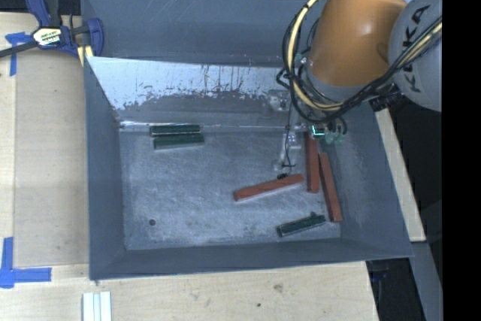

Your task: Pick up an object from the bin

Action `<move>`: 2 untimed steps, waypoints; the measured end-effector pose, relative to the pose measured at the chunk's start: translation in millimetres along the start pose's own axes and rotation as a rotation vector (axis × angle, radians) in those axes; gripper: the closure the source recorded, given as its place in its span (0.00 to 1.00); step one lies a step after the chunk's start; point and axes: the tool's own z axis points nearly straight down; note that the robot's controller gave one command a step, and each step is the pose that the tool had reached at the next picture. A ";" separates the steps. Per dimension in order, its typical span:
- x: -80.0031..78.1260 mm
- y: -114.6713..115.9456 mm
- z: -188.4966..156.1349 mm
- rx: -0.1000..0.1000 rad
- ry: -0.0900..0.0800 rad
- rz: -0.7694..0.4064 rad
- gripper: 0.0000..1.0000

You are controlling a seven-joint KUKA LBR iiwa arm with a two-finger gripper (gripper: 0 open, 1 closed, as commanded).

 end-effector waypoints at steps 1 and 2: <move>20.7 -20.1 146.3 0.001 0.000 -0.114 0.00; 51.5 -7.5 111.7 0.000 -0.005 0.041 0.00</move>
Offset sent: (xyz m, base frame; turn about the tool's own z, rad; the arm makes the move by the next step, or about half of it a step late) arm -0.0197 -0.0191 -0.1421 -0.1154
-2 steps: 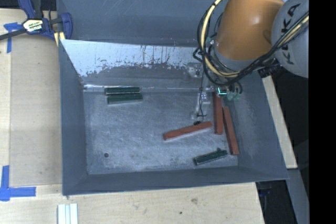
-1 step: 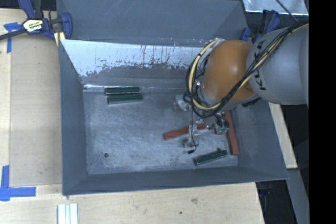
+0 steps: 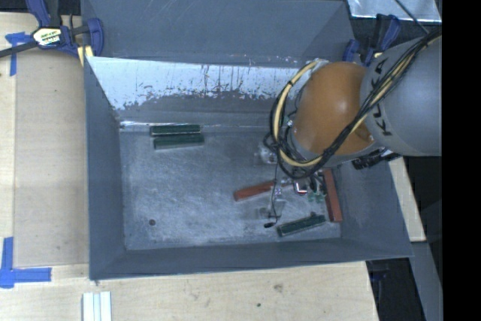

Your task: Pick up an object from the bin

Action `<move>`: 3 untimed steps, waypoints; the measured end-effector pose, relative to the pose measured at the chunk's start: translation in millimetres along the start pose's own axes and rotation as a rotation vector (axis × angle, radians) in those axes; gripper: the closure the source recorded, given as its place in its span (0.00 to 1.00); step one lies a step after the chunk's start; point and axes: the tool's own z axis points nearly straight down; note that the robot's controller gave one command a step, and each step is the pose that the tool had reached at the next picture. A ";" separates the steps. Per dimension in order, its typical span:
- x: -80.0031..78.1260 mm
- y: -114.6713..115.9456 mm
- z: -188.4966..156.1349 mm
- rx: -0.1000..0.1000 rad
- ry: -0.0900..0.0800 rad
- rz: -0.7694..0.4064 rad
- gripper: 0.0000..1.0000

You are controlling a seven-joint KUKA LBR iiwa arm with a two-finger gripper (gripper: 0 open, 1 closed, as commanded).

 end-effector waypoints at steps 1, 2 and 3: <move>3.1 2.6 0.6 0.000 0.005 0.076 0.00; 8.5 7.8 31.4 0.000 0.001 0.118 0.00; 8.1 7.7 31.3 0.000 0.001 0.117 0.00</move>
Offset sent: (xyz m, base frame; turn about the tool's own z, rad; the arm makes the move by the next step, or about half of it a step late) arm -0.0031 0.0031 -0.0007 0.0785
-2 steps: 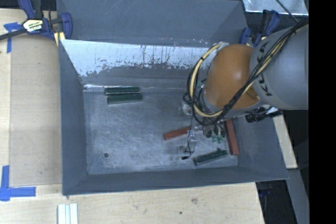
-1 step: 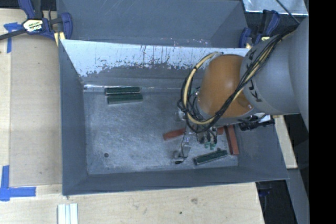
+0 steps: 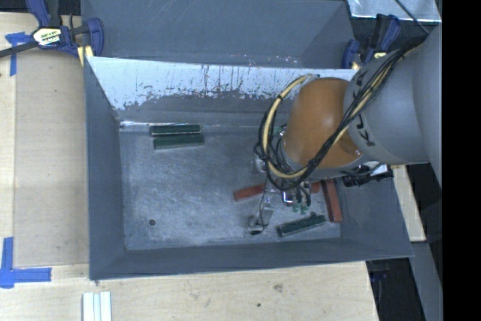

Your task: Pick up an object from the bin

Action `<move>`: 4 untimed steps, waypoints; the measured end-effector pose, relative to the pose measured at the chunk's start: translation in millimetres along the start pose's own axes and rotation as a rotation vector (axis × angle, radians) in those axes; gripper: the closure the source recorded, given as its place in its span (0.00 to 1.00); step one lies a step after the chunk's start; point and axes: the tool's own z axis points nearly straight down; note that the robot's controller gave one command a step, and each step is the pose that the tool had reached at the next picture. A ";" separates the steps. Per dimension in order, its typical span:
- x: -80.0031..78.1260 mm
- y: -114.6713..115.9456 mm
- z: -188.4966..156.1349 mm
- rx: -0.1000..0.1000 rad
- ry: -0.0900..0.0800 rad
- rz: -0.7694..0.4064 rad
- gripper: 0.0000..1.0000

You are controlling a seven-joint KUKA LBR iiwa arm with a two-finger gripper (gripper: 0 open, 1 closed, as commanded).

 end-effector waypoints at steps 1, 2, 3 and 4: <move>-0.7 0.1 -0.7 0.000 -0.002 0.000 1.00; -3.2 0.2 -94.7 -0.002 -0.010 -0.003 1.00; -4.5 0.2 -109.6 -0.001 -0.006 -0.005 1.00; -5.5 0.2 -121.7 -0.001 -0.005 -0.007 1.00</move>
Offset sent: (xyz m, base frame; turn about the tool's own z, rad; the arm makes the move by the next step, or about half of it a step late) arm 0.0000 0.0000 0.0000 0.0000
